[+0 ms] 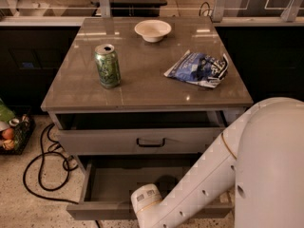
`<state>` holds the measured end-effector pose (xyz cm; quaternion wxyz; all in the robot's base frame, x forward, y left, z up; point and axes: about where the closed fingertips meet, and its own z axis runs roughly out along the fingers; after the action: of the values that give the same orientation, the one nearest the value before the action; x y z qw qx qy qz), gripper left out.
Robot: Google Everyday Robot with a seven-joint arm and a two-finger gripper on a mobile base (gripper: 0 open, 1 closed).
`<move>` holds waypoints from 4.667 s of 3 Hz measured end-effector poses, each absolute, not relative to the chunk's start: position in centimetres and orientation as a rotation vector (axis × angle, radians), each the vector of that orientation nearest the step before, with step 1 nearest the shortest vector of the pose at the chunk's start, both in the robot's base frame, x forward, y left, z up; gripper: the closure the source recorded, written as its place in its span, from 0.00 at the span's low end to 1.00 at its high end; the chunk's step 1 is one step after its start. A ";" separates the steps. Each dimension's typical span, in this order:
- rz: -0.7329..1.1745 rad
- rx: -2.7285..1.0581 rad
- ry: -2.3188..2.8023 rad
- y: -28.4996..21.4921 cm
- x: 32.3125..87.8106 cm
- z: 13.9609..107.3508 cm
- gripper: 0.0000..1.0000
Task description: Open middle drawer
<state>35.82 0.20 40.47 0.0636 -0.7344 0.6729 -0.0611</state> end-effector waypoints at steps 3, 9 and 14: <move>-0.183 -2.221 2.034 0.1 35.7 40.4 0.00; -0.270 -2.059 1.934 -4.2 41.6 47.6 0.42; -0.272 -1.999 1.932 -5.7 43.7 47.6 1.00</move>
Offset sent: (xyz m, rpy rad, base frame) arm -0.0004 -0.0003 -0.0004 -0.0006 0.0009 0.0002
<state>43.70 -5.74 47.59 0.1732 -0.7049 0.6811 -0.0959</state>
